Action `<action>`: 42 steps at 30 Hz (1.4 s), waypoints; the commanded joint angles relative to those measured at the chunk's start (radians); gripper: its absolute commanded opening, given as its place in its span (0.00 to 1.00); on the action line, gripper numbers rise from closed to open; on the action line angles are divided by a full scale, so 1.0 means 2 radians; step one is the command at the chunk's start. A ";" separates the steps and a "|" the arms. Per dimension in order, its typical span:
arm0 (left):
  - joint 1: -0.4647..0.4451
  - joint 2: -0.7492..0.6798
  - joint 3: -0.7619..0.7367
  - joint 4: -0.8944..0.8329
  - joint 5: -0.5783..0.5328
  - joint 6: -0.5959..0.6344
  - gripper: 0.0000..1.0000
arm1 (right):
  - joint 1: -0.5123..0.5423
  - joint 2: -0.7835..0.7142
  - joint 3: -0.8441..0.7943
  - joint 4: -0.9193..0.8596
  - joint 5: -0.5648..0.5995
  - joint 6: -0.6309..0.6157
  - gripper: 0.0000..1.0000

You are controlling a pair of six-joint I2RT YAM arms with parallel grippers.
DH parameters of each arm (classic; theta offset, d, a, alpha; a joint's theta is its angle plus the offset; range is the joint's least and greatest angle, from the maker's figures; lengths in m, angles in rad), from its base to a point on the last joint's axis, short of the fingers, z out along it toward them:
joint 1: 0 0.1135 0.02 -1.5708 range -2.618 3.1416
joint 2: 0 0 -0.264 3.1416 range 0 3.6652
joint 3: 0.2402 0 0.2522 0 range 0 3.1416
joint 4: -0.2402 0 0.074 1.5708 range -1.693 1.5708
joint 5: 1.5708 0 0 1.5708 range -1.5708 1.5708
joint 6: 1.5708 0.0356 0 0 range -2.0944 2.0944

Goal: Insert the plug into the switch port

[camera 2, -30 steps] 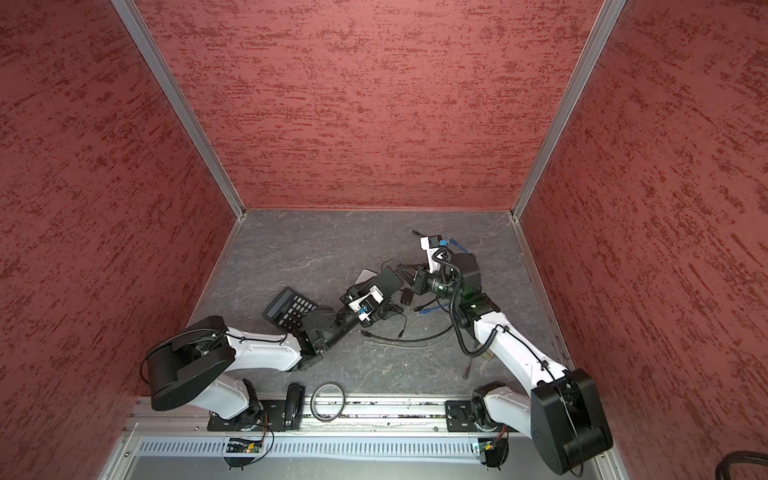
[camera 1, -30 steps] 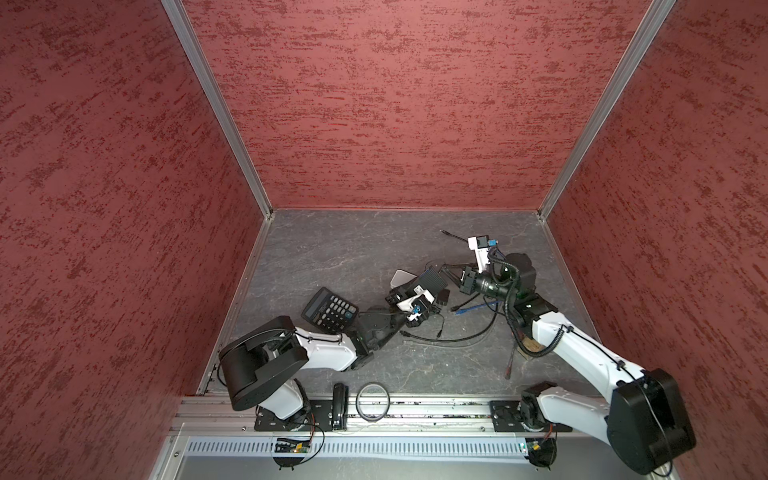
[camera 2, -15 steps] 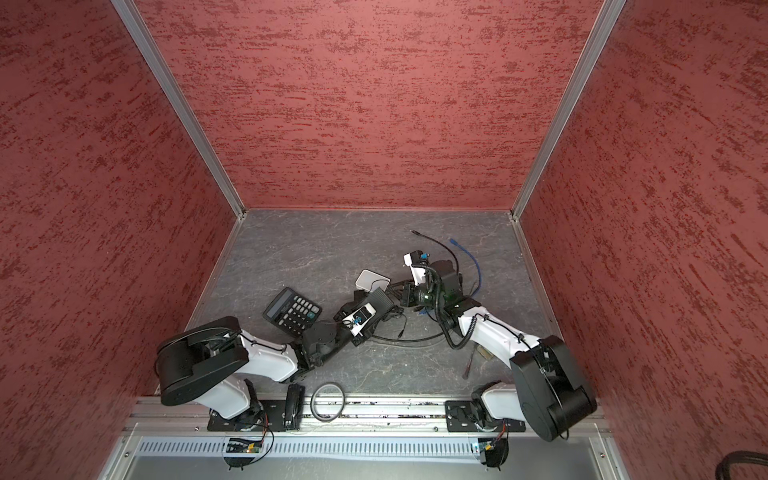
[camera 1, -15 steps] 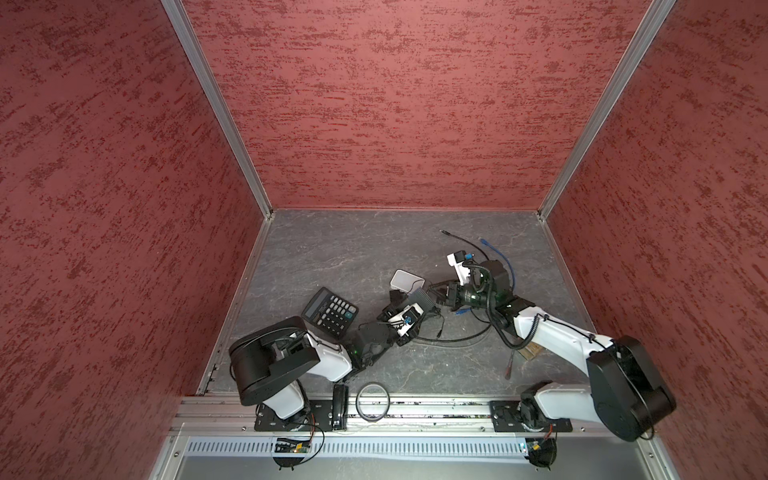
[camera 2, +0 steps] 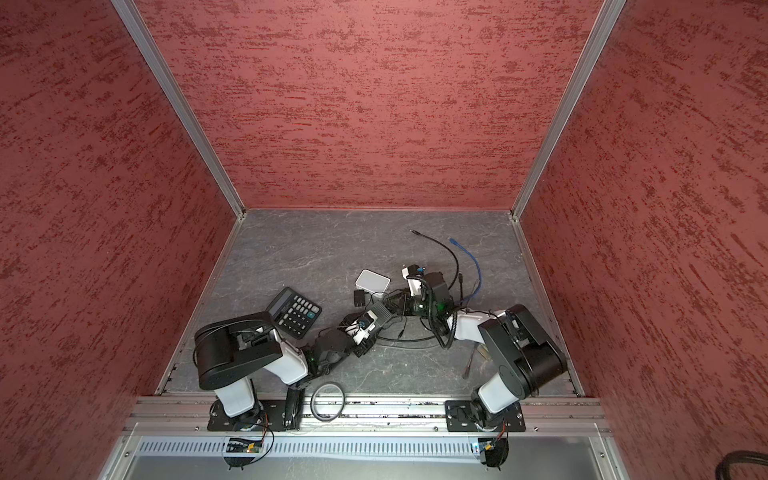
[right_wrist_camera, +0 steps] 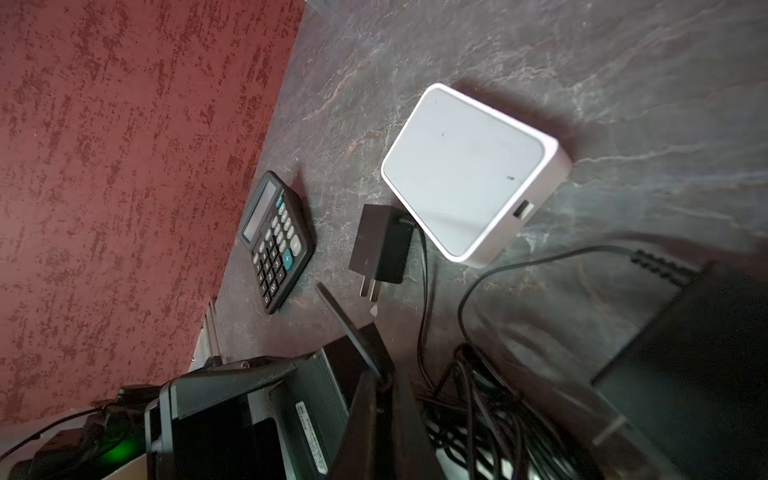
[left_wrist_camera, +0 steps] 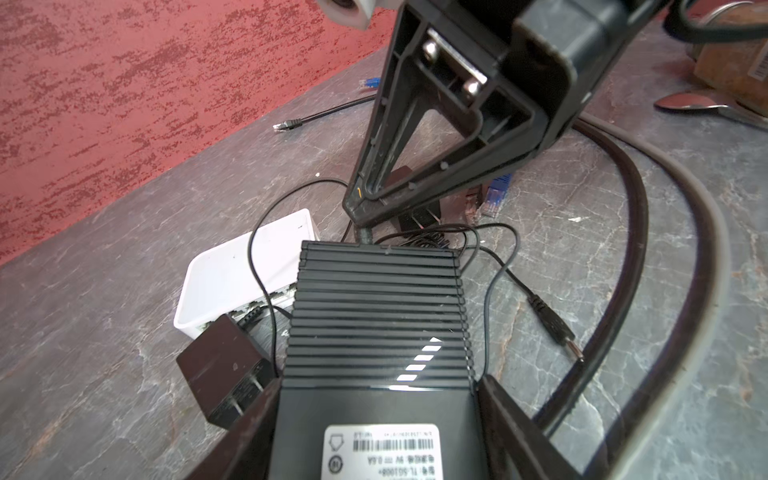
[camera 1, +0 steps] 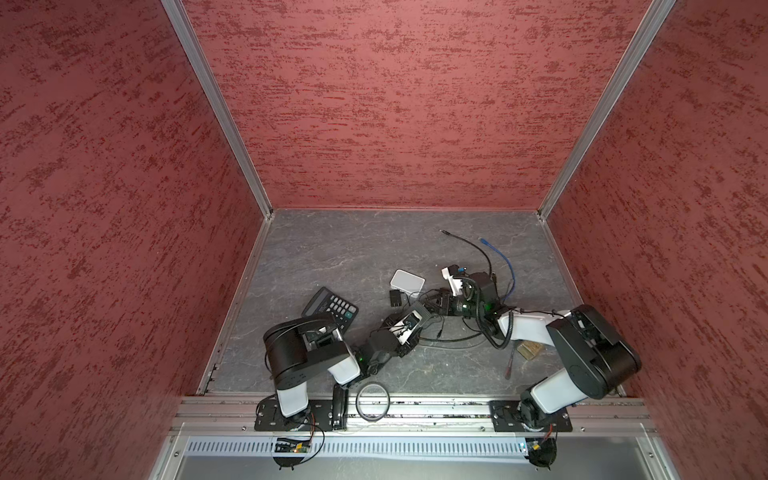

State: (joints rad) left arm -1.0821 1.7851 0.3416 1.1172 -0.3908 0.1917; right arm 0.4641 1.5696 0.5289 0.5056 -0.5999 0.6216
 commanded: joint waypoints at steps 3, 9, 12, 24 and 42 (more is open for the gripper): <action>-0.007 -0.016 0.055 -0.070 0.031 -0.015 0.00 | 0.030 0.011 -0.004 0.009 -0.057 0.005 0.05; -0.005 -0.023 0.079 -0.160 0.042 -0.023 0.09 | 0.030 0.010 0.004 0.000 -0.055 0.001 0.05; -0.003 -0.032 0.089 -0.204 0.044 -0.034 0.22 | 0.030 0.014 0.006 0.004 -0.051 0.007 0.05; 0.016 -0.028 0.121 -0.286 0.056 -0.052 0.64 | 0.030 0.012 0.012 0.033 -0.047 0.028 0.05; 0.057 -0.043 0.230 -0.586 0.139 -0.103 0.82 | 0.029 0.015 0.019 0.046 -0.028 0.030 0.05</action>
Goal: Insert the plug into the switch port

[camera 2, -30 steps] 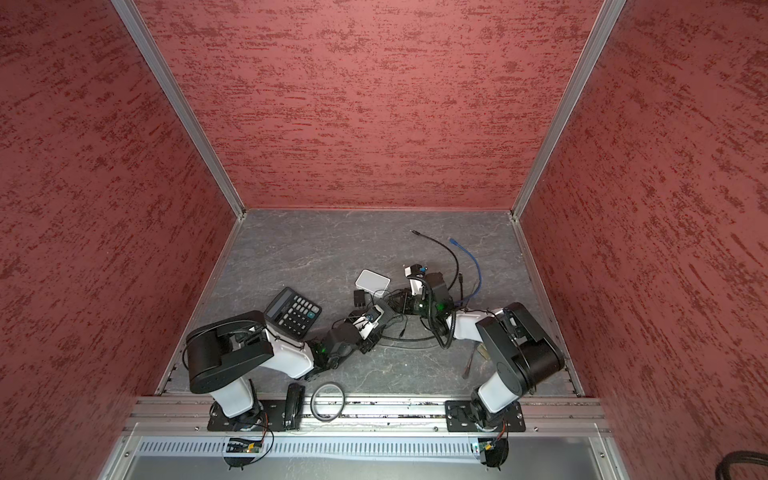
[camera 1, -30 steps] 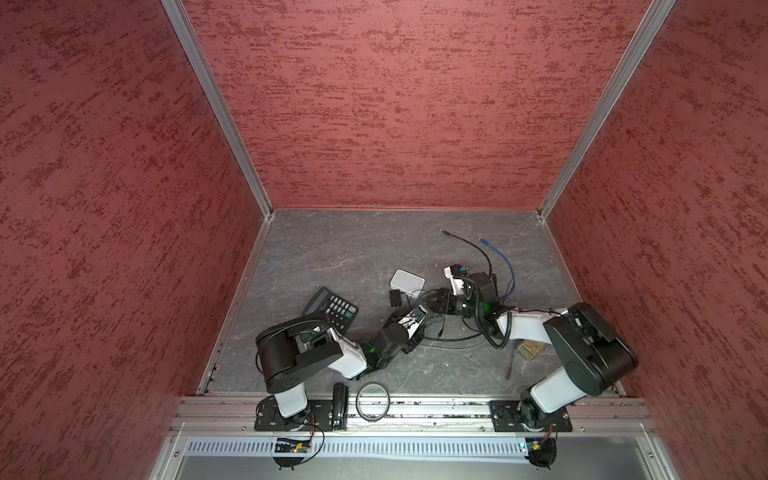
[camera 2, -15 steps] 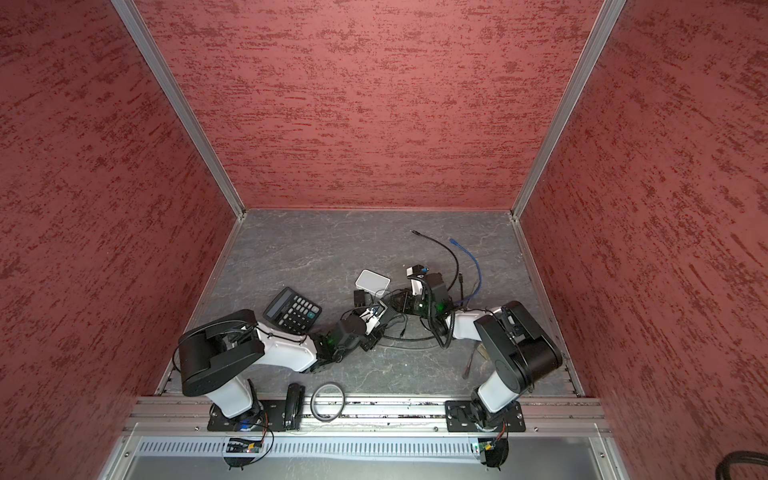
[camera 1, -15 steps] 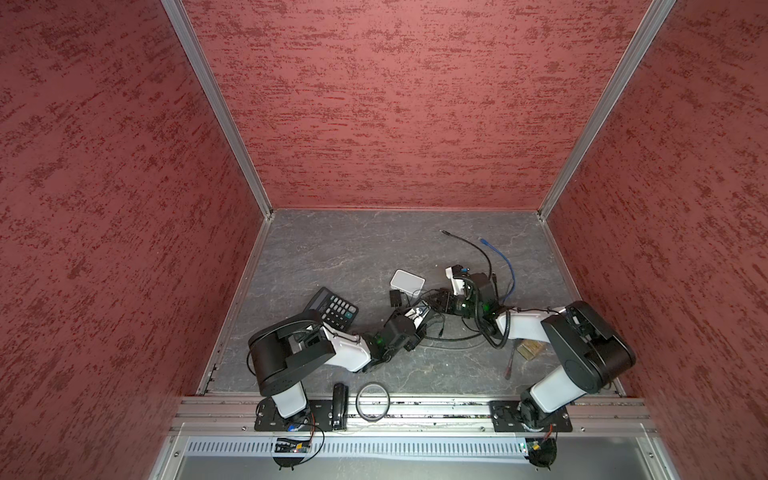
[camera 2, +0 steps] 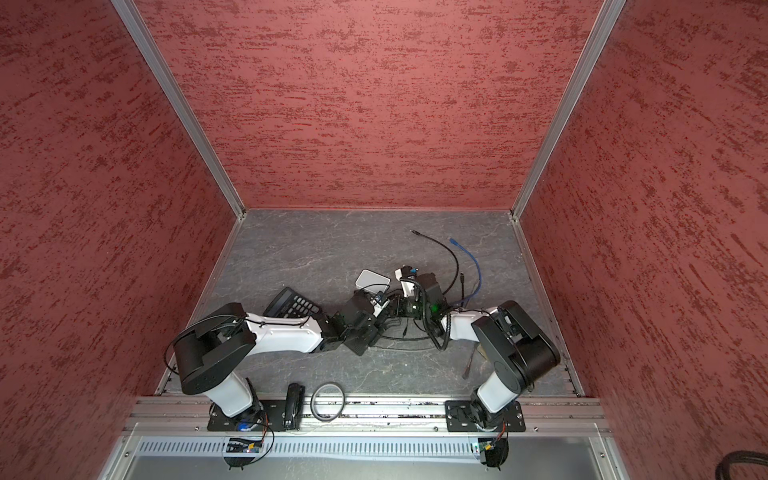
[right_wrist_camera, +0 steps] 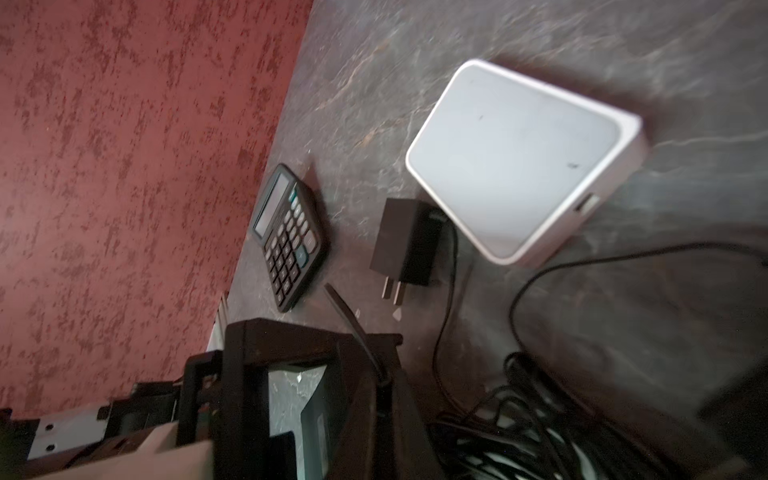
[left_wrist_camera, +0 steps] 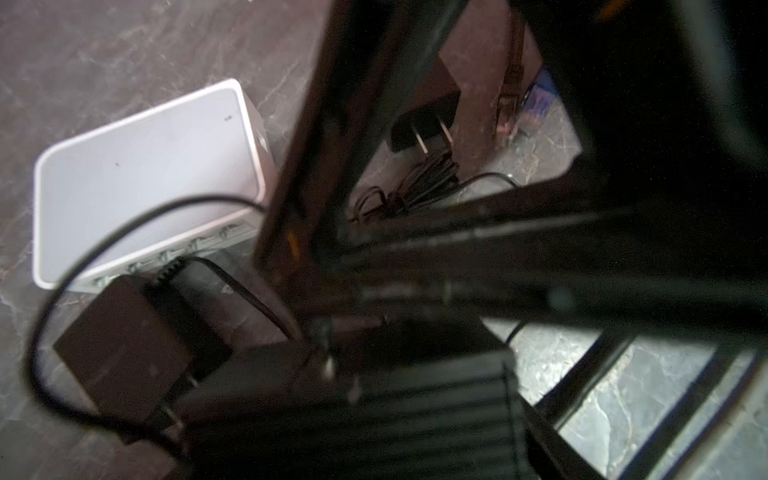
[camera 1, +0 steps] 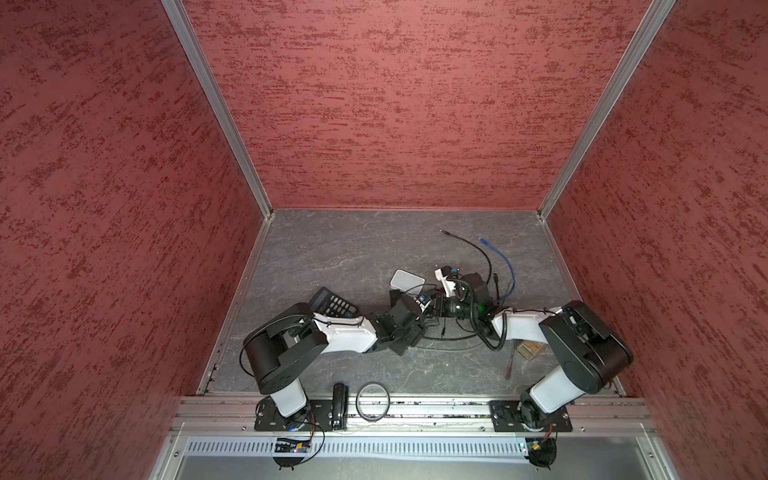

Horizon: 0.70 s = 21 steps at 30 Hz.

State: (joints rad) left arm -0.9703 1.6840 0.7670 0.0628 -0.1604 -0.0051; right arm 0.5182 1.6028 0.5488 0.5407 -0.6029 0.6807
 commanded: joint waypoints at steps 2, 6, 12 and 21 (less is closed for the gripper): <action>0.000 0.011 0.025 -0.069 0.023 -0.006 0.82 | 0.002 -0.001 0.008 0.031 -0.026 0.001 0.05; 0.001 0.012 0.031 -0.080 0.020 -0.009 0.80 | 0.002 -0.001 0.007 0.035 -0.023 0.001 0.05; 0.002 -0.005 0.020 -0.076 0.012 -0.013 0.75 | 0.001 0.001 0.007 0.043 -0.025 0.003 0.05; 0.001 -0.051 0.008 -0.087 -0.003 0.001 0.80 | -0.017 0.006 0.011 0.041 -0.006 0.010 0.05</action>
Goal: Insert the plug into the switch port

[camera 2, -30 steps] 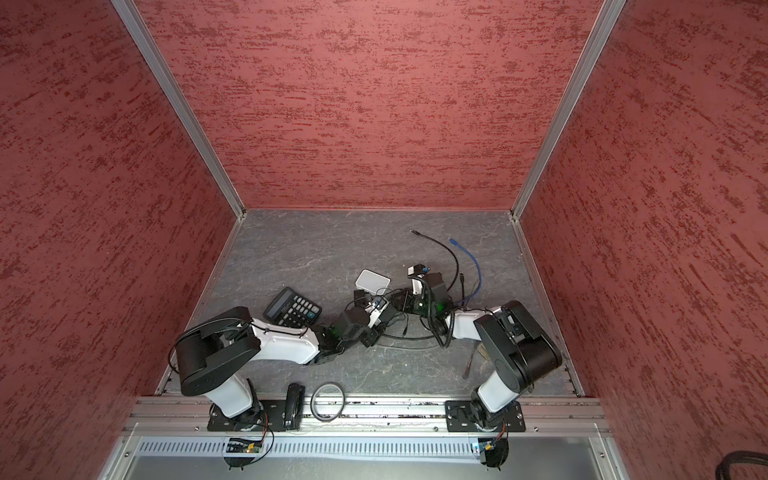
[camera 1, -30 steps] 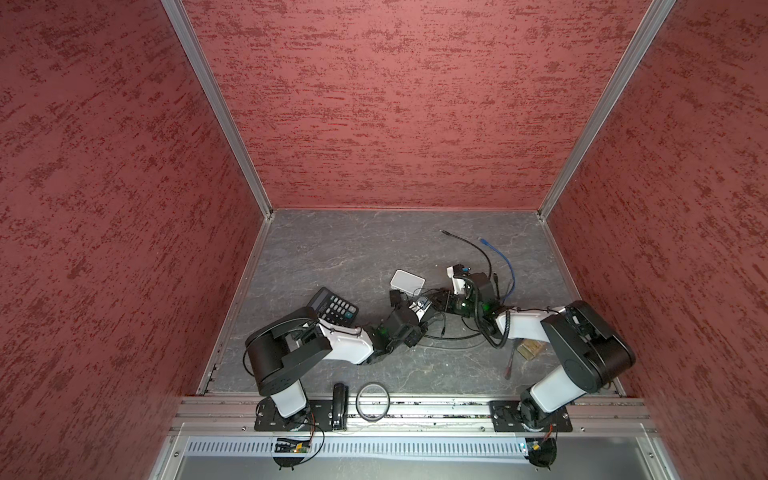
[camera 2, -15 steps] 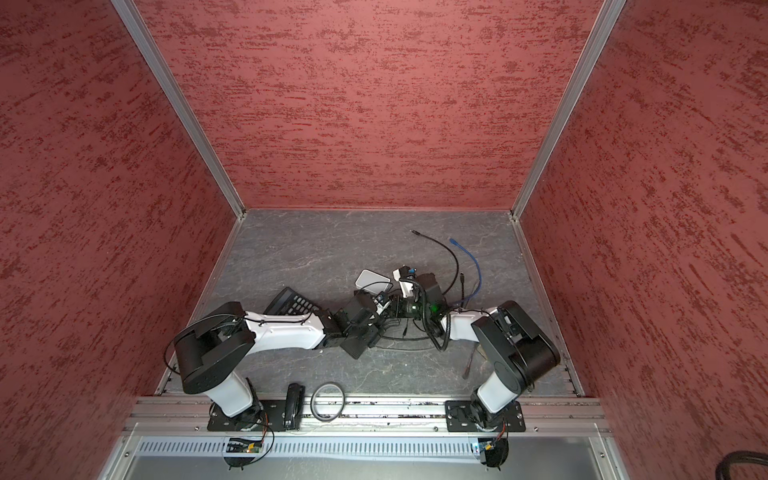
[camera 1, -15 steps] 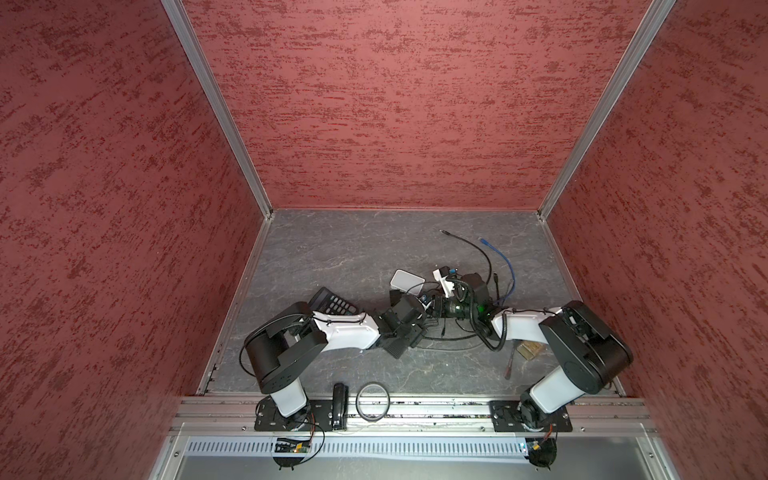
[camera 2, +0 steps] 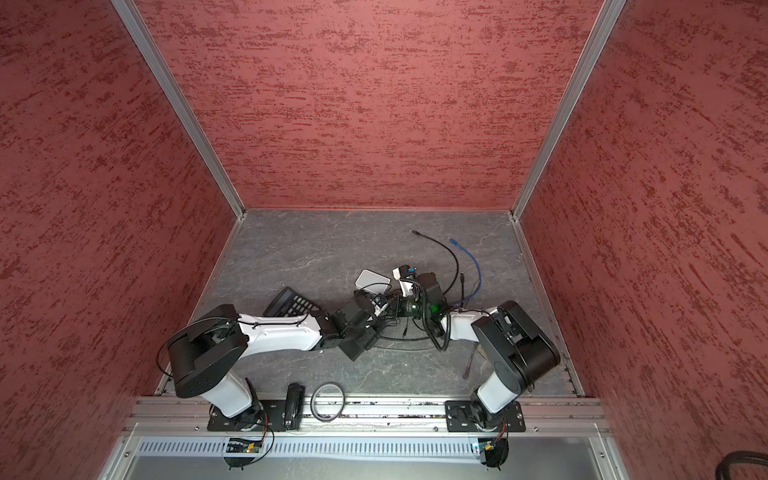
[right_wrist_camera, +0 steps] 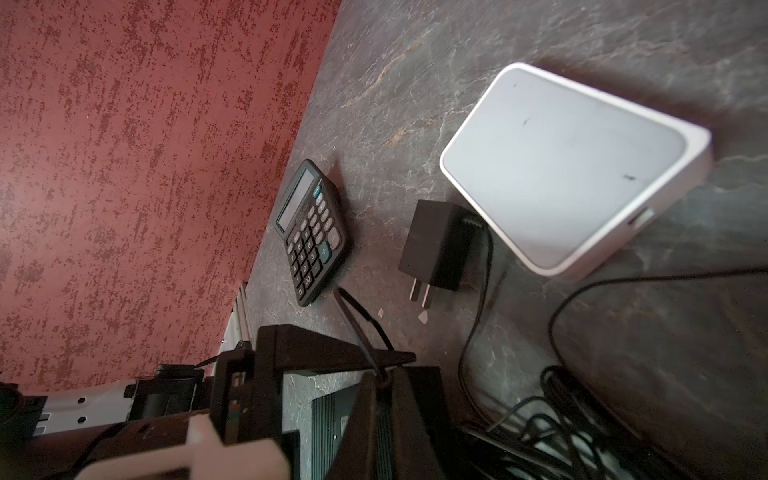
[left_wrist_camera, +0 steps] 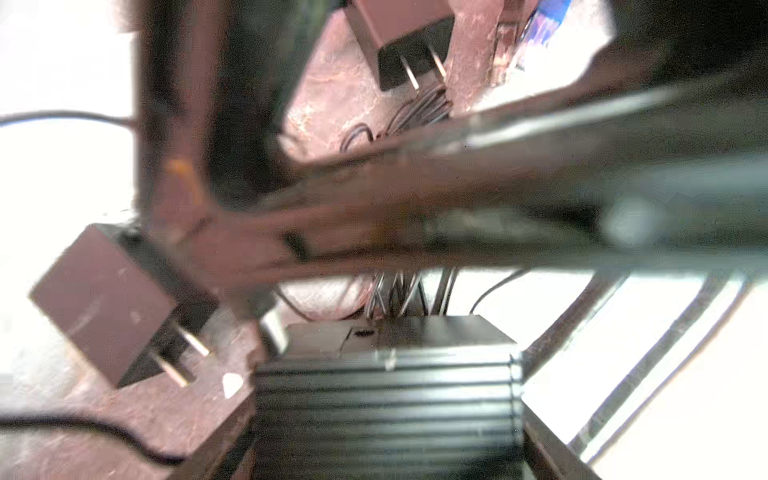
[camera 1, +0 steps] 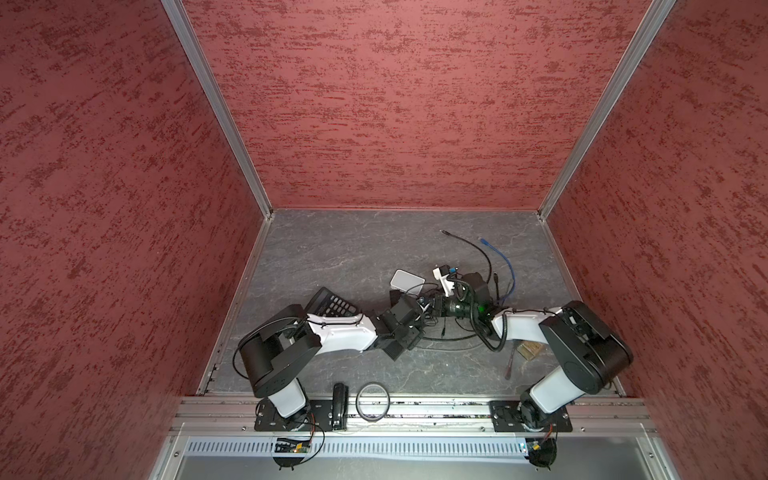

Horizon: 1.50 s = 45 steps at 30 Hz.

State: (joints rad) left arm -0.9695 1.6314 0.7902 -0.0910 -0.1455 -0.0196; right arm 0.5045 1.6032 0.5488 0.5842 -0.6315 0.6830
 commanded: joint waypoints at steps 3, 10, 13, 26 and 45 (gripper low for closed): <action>0.001 -0.050 -0.009 -0.021 -0.011 0.013 0.80 | -0.023 0.010 0.012 0.017 0.008 0.010 0.05; 0.002 -0.095 -0.005 -0.096 0.000 0.030 0.80 | -0.040 0.002 0.007 0.013 0.004 0.004 0.05; 0.004 -0.093 0.008 -0.130 -0.001 0.023 0.80 | -0.043 -0.005 0.004 0.009 0.005 0.000 0.06; 0.014 -0.029 0.062 -0.171 0.013 0.007 0.80 | -0.045 -0.019 -0.002 0.005 0.001 -0.008 0.06; 0.026 -0.030 0.122 -0.257 0.076 -0.035 0.82 | -0.046 -0.007 -0.013 0.032 -0.006 0.001 0.07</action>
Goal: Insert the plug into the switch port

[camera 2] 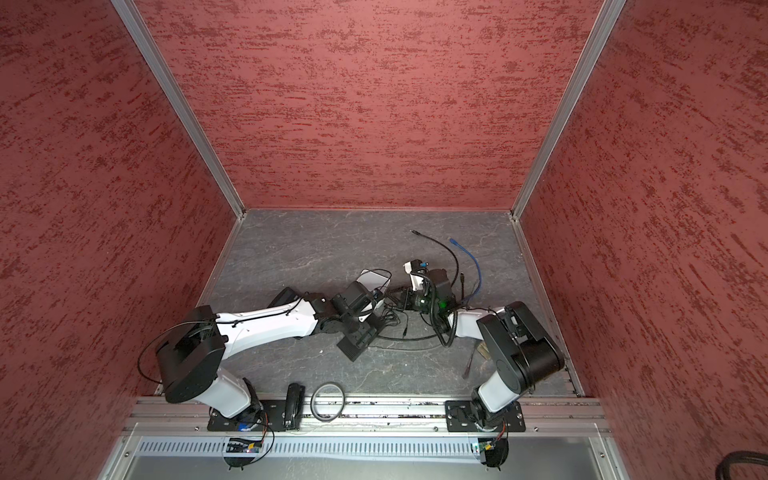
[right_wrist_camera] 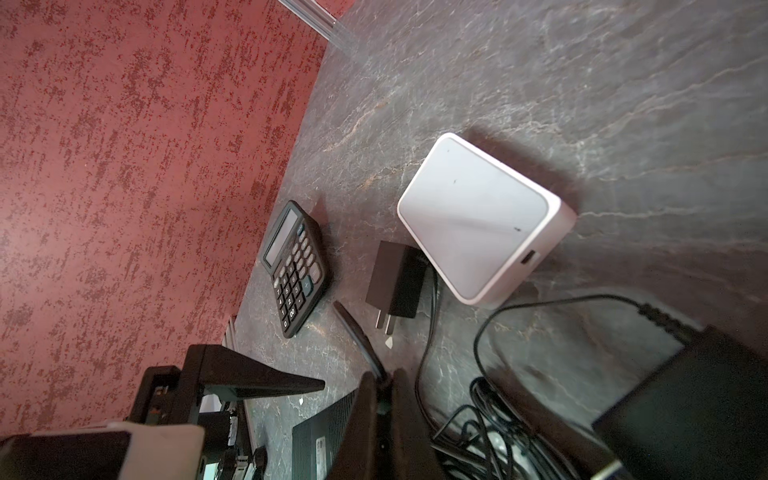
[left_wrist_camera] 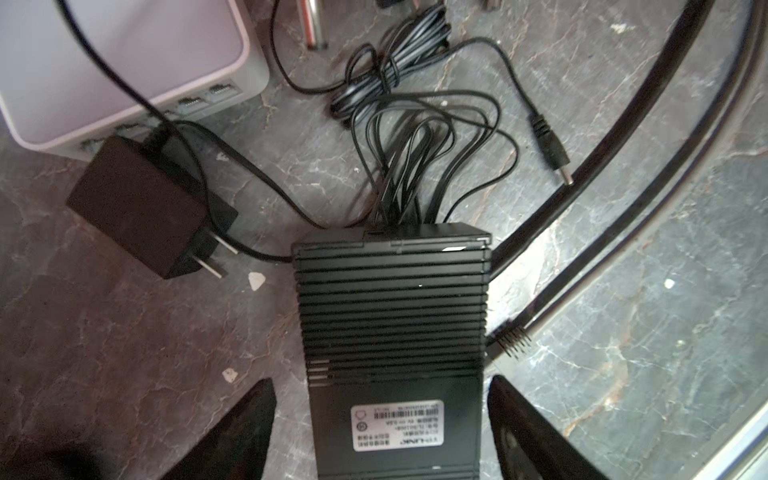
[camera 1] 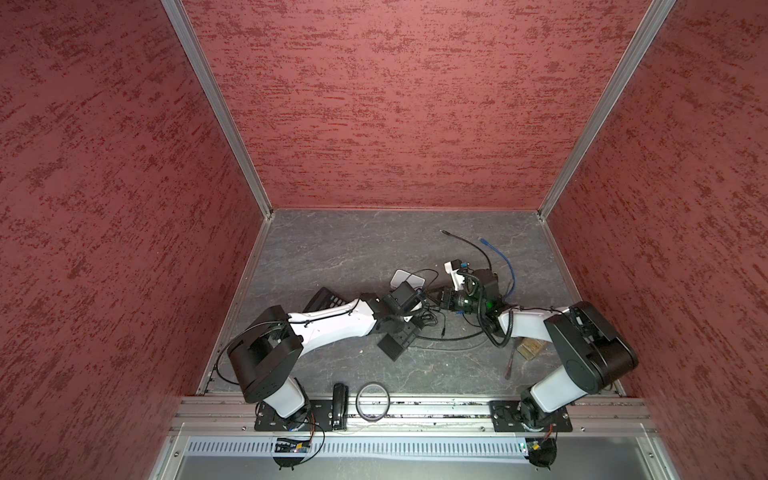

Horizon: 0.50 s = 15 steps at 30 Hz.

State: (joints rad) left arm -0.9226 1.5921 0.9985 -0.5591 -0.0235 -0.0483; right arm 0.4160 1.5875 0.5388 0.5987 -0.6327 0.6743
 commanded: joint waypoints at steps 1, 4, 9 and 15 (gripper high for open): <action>0.003 -0.009 0.020 -0.026 0.015 -0.024 0.83 | -0.002 0.000 -0.010 0.027 -0.006 0.006 0.07; 0.005 -0.002 0.021 -0.033 0.006 -0.039 0.85 | -0.002 0.001 -0.014 0.033 -0.007 0.009 0.07; 0.003 -0.007 0.018 -0.036 -0.003 -0.043 1.00 | -0.002 0.000 -0.017 0.036 -0.010 0.009 0.07; 0.001 -0.002 0.014 -0.048 0.011 -0.041 1.00 | -0.002 0.000 -0.018 0.039 -0.010 0.010 0.07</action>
State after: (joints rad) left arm -0.9188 1.5921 1.0283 -0.6319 -0.0196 -0.1204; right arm 0.4152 1.5875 0.5110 0.6334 -0.6441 0.6815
